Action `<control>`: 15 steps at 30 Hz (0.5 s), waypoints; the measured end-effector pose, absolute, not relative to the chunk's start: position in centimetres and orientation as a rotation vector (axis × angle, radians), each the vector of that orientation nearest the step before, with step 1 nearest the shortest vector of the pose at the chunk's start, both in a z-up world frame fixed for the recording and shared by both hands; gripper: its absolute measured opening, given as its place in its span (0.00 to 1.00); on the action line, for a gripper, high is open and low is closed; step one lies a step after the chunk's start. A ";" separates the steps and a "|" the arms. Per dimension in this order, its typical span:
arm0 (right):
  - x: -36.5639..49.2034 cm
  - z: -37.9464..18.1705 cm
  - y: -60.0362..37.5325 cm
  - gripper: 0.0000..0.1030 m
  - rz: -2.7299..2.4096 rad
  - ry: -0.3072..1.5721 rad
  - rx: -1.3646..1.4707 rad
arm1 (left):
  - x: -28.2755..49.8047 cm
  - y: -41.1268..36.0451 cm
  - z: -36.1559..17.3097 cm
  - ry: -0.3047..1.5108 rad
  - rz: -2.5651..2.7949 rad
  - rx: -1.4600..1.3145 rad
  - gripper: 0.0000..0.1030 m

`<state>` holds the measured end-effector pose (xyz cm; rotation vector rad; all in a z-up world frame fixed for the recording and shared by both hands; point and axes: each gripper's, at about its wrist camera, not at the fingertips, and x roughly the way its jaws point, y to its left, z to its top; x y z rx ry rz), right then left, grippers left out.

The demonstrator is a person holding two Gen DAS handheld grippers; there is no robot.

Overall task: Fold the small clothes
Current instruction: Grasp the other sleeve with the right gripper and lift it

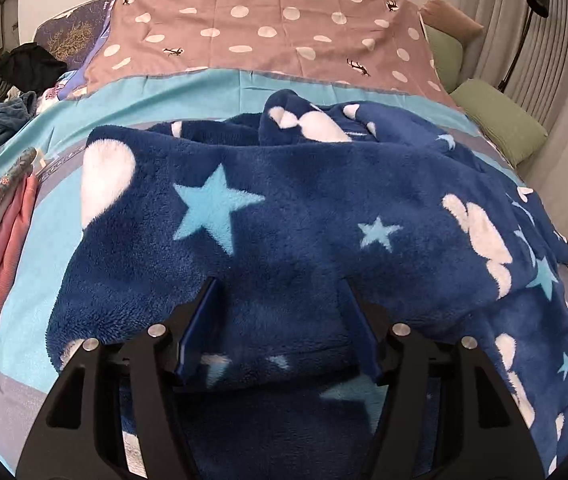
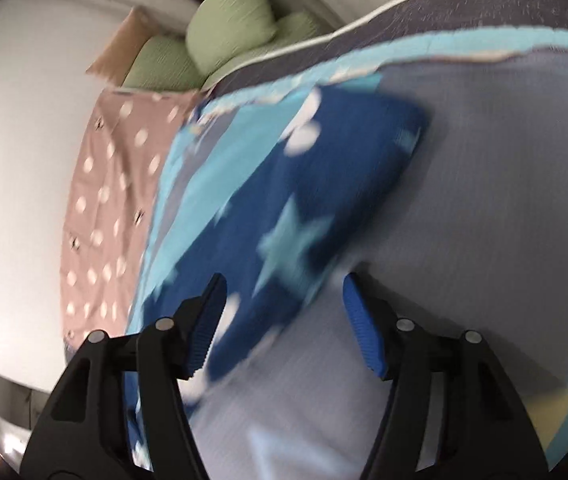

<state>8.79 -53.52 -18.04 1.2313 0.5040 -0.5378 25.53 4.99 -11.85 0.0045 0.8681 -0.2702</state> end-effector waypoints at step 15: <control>19.1 -9.4 -44.0 0.14 -0.031 0.472 1.070 | 25.2 5.1 -12.0 0.864 -0.276 0.002 0.63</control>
